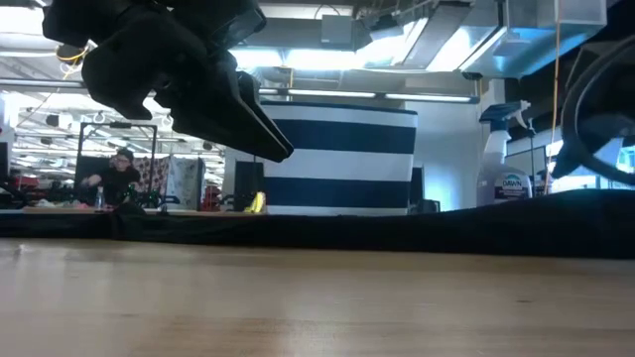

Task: Fold Laundry from Bin
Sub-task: Fold the black shirt

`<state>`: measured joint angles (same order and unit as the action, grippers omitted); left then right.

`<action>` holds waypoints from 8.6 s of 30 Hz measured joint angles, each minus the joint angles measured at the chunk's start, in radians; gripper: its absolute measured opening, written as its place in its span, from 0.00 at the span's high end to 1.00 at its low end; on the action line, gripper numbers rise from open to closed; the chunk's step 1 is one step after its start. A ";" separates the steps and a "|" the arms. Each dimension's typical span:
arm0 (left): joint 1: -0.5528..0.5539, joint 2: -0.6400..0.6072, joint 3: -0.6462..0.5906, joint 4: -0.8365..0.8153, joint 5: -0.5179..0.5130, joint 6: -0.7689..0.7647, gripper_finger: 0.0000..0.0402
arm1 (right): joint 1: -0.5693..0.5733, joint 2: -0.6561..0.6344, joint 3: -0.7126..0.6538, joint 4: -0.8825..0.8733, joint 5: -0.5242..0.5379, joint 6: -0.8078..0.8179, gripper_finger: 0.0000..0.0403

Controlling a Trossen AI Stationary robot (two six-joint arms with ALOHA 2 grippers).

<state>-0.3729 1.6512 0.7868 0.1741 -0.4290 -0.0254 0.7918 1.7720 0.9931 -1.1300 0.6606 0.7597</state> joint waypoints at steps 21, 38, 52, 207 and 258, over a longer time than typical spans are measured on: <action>0.000 0.000 0.000 0.001 0.000 -0.021 0.62 | -0.072 0.000 -0.075 0.090 -0.021 -0.060 0.04; 0.037 0.125 0.090 0.177 -0.002 0.119 0.62 | -0.093 0.000 0.089 -0.021 -0.018 -0.081 0.93; 0.056 0.320 0.399 0.153 -0.033 0.197 0.61 | -0.159 -0.001 0.337 -0.098 0.057 -0.146 0.98; 0.126 0.343 0.581 -0.030 0.039 0.009 0.98 | 0.090 -0.038 -0.170 0.424 0.258 0.448 0.25; 0.062 0.343 0.715 -0.491 0.035 -0.096 0.98 | 0.164 0.010 -0.008 -0.253 0.117 0.829 0.99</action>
<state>-0.3106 1.9942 1.5021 -0.3173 -0.3939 -0.1212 0.9562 1.7815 0.9851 -1.3835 0.7776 1.5892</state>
